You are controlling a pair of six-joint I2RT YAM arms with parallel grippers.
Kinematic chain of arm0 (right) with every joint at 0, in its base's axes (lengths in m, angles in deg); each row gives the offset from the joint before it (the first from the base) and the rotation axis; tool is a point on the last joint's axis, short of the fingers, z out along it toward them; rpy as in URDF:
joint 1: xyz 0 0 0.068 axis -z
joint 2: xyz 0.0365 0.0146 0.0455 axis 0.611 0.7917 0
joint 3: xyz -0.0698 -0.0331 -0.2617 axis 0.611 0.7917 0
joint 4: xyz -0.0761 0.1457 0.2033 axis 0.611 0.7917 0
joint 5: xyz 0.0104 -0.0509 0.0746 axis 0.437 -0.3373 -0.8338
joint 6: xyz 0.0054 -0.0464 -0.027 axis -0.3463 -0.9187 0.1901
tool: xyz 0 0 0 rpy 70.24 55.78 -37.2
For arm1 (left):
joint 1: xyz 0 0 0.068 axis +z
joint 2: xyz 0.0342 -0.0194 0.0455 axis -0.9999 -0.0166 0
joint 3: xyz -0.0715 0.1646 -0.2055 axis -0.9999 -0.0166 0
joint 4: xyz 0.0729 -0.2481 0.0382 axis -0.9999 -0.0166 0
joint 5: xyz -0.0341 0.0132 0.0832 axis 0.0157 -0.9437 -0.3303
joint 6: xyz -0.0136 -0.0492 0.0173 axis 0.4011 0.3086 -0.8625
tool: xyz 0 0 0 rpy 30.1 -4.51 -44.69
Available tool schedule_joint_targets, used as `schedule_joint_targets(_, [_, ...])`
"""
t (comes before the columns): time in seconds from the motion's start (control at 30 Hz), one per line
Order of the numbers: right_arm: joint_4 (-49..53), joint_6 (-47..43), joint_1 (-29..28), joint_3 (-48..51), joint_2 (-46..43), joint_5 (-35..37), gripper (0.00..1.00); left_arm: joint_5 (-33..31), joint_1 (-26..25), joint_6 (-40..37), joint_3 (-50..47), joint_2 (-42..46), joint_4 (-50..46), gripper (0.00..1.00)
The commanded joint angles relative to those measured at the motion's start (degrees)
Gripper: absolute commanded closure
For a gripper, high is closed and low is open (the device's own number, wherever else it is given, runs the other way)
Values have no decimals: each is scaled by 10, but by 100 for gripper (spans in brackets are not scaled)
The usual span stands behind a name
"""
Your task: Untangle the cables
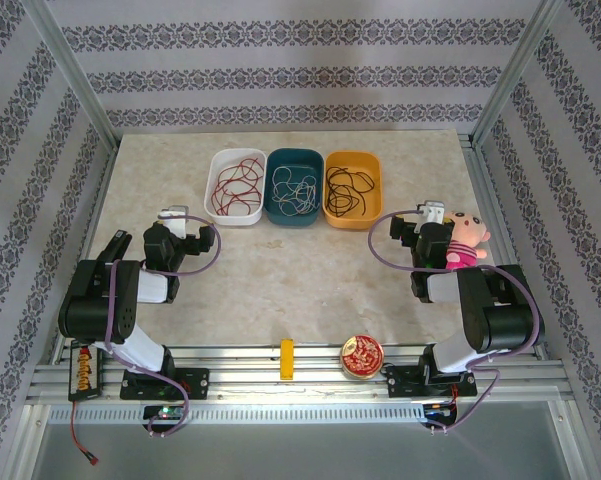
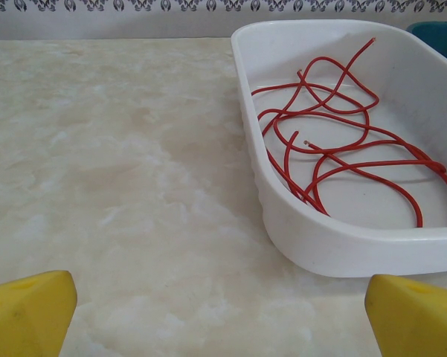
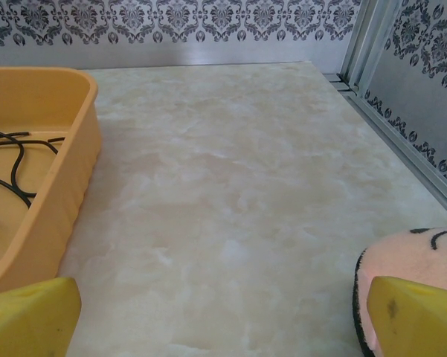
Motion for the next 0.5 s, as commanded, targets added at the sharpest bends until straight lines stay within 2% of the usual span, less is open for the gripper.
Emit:
schedule_joint_targets(0.0, [-21,6,-2,3,1,12,2,-1,3,6,3,2,-6,1])
schedule_joint_targets(0.47, [-21,6,-2,4,1,12,2,2,3,6,-2,2,4,1])
